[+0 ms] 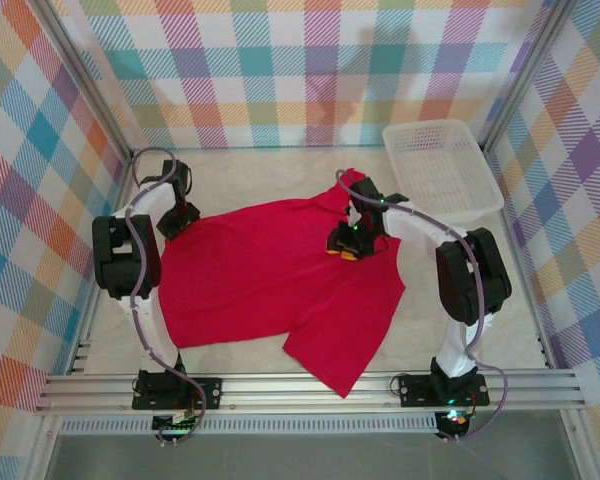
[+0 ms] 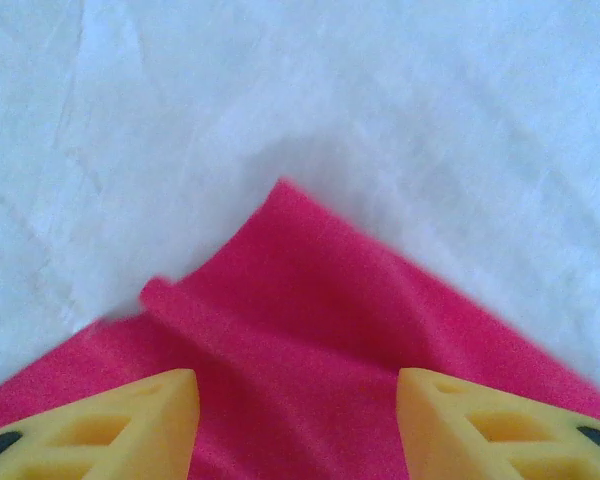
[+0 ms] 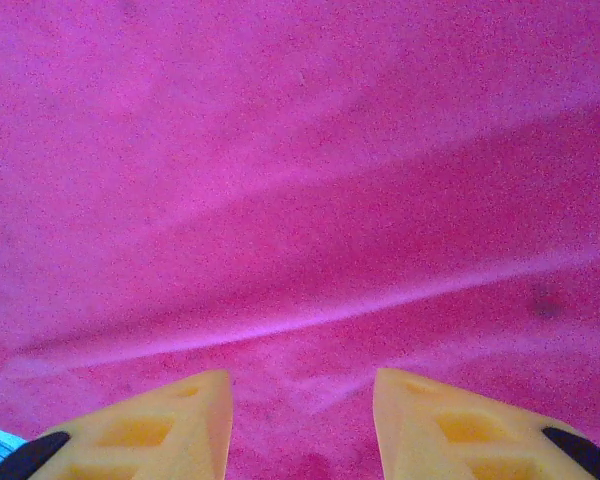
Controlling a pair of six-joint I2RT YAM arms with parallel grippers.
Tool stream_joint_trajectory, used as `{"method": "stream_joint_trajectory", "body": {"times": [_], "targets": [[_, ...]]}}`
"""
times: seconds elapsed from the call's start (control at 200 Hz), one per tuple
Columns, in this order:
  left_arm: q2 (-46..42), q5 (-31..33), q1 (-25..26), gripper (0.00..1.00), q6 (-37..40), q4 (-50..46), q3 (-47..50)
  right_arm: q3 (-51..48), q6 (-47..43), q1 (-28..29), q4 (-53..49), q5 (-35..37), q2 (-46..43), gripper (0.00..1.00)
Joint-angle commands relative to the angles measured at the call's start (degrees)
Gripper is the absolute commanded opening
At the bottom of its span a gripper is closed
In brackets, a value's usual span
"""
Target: Fold the inside-out t-shirt
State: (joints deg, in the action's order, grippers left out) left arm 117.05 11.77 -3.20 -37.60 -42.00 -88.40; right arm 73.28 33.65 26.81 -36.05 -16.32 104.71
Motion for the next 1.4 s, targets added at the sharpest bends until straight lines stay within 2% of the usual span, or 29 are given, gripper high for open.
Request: {"method": "stream_joint_trajectory", "body": {"times": [0.0,0.315,0.47,0.73,0.87,1.005,1.13,1.24,1.395], "targets": [[2.5,-1.0,-0.4,0.54,1.1,-3.0,-3.8,-3.0,1.4,0.6,1.3,-1.7,-2.6,0.43],[11.2,-1.9,-2.2,0.53,0.9,-3.3,-9.2,-4.3,1.3,0.7,1.0,-1.6,-3.1,0.43],[16.8,-2.4,-4.9,0.51,0.4,-6.5,-16.4,-5.7,1.3,0.5,-1.5,4.0,0.9,0.42],[13.4,-0.8,-6.3,0.53,0.7,-4.4,-19.7,-9.2,1.1,-1.8,-5.3,10.3,3.3,0.41],[13.8,-1.1,-6.1,0.53,1.5,-6.5,-22.7,-4.1,-0.3,-1.8,-9.1,9.8,2.5,0.42],[8.1,6.1,-3.6,0.57,3.3,-6.8,-21.2,4.8,-1.4,-1.3,-9.4,9.5,1.0,0.43],[-1.8,13.5,1.4,0.66,5.3,-4.2,-14.4,12.7,-1.9,-1.7,-4.6,13.4,3.9,0.43],[-11.8,11.8,5.7,0.66,5.9,1.9,-3.8,19.5,-2.3,-2.8,0.2,16.6,10.6,0.43],[-22.8,5.8,8.8,0.66,4.1,8.8,10.5,35.6,-2.1,-4.1,-4.1,16.6,23.5,0.43]]}}
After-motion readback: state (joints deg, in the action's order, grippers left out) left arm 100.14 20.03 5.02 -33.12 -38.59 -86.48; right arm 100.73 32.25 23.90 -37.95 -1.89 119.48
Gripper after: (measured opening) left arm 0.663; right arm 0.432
